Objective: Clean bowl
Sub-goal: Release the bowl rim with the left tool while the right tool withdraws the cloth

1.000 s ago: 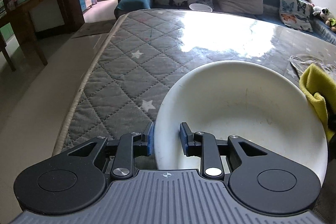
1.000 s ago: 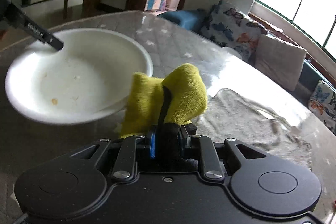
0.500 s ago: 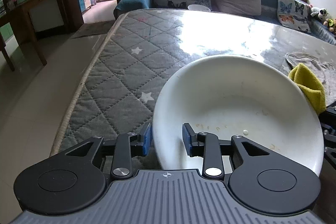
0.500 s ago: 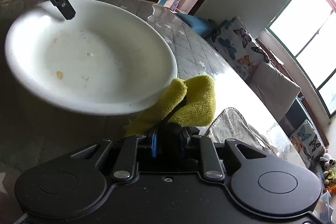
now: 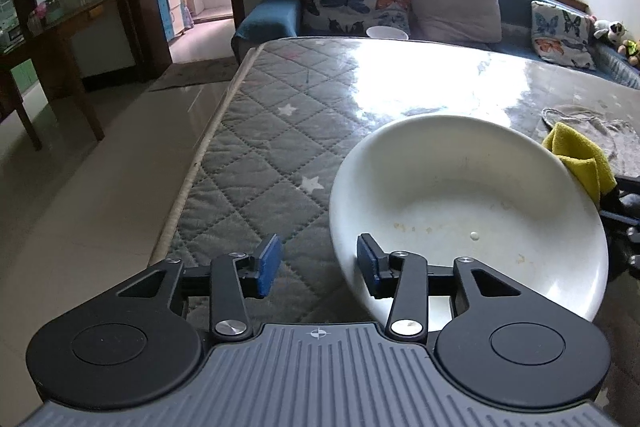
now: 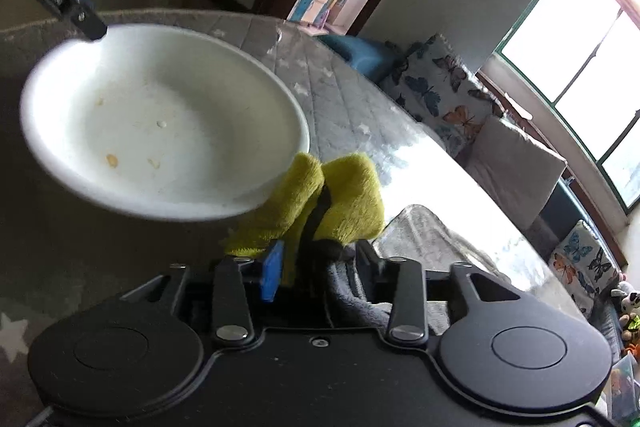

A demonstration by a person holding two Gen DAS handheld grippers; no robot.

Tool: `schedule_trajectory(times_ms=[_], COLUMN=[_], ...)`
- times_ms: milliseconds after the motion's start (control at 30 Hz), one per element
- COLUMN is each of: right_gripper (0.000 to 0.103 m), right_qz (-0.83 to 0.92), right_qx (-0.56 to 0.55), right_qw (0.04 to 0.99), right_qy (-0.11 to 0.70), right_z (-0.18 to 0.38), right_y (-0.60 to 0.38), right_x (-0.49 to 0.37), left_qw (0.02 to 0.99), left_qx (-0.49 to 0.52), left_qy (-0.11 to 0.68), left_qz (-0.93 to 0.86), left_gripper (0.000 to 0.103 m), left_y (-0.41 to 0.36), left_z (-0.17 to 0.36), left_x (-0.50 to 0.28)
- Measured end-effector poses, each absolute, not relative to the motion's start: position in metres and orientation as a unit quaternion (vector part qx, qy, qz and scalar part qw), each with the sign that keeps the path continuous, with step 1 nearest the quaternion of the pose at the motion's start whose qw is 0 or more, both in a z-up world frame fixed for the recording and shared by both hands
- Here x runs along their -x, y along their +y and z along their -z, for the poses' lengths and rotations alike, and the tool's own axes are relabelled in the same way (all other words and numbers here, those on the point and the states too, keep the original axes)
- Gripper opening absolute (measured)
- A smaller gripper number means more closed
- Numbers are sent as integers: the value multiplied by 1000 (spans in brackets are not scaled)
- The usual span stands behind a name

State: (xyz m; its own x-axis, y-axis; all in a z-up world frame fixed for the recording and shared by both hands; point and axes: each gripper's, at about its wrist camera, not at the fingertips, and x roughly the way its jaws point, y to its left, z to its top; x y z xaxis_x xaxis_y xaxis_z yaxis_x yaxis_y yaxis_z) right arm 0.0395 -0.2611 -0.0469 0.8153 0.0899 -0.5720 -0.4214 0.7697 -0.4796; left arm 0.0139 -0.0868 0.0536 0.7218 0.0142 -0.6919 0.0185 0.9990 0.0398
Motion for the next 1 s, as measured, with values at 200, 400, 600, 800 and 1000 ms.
schedule_trajectory(times_ms=[200, 400, 600, 800, 1000], right_gripper=[51, 53, 61, 76, 83], right_qz=[-138, -135, -125, -107, -84], right_qx=[271, 228, 206, 170, 146], right_qw=[920, 930, 936, 946, 953], right_qy=[246, 254, 255, 253, 252], right_z=[27, 26, 28, 32, 36], right_y=[-265, -272, -284, -301, -319], right_x=[-38, -41, -30, -20, -6], left_qw=[932, 935, 938, 939, 941], left_qx=[-25, -22, -5, 11, 23], left_qy=[363, 353, 346, 344, 338], left_qz=[0, -2, -8, -15, -27], left_gripper=[49, 53, 58, 65, 71], left_y=[-86, -81, -74, -67, -60], left_z=[-58, -61, -57, -49, -40], left_x=[-2, 12, 23, 34, 42])
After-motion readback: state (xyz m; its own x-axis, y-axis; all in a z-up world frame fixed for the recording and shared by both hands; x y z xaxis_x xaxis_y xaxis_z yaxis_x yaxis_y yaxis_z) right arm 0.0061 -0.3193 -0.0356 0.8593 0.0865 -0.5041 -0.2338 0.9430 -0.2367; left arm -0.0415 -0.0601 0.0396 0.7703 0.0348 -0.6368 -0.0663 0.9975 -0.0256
